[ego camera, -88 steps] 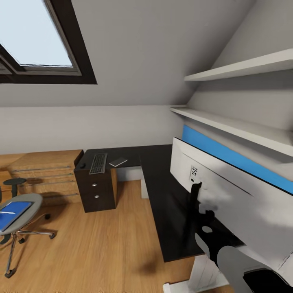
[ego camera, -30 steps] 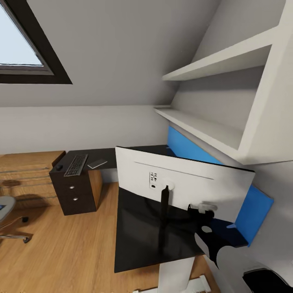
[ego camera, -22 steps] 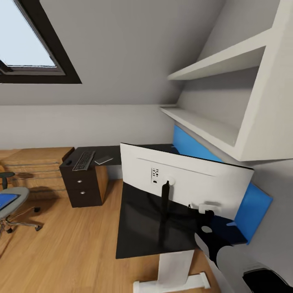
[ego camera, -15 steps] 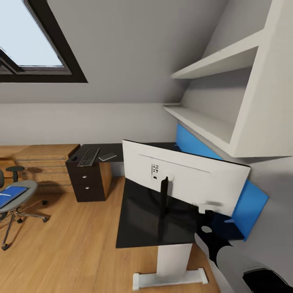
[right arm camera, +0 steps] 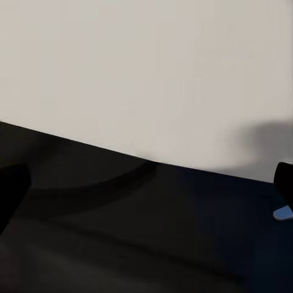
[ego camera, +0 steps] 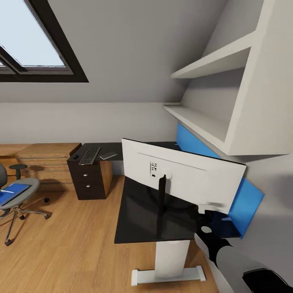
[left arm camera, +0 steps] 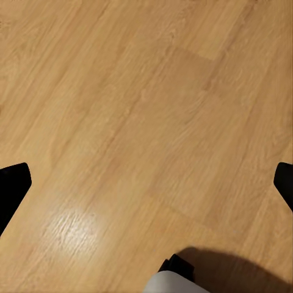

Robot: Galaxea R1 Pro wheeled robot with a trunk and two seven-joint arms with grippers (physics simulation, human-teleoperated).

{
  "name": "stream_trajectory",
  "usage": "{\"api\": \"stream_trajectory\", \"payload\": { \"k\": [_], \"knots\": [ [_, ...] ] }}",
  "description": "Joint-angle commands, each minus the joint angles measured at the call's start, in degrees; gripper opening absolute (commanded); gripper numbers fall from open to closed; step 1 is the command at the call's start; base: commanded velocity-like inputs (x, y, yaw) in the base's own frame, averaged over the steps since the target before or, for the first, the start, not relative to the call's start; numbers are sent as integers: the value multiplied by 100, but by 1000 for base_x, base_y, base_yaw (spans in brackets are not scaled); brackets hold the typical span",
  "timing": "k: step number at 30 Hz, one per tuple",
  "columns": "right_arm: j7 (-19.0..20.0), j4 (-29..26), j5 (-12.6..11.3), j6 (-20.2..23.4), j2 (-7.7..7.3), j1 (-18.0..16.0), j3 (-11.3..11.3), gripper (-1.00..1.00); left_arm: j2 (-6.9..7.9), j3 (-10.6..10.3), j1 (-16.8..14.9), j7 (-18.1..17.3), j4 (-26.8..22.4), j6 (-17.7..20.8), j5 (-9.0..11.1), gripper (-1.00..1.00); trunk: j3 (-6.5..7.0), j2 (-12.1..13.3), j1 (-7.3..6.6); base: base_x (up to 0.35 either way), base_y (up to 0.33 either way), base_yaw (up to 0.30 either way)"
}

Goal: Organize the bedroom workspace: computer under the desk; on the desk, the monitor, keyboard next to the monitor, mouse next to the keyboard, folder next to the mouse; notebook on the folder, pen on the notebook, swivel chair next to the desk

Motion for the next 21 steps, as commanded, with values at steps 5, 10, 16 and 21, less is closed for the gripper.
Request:
{"api": "stream_trajectory", "payload": {
  "k": [5, 10, 16, 21],
  "knots": [
    [-15, 4, -53, -22, -16, -6, 49, 100, 234, -1, -1, 27, -49, -21, 8, 100, -11, -10, 2, 19, 0, 0],
    [-15, 5, -46, -22, -38, -1, 51, 100, 767, 88, -4, 10, -180, 9, 258, 100, -11, -10, 2, 237, 0, 0],
    [-15, 5, -46, -22, -45, -5, 55, 100, 900, 164, -4, -477, -211, 30, 718, 100, -11, -10, 2, 311, -2, 0],
    [-15, 5, -46, -25, -45, -4, 57, 100, 916, 182, -4, -685, -215, 34, 803, 100, -11, -10, 2, 320, -62, 0]
  ]
}}
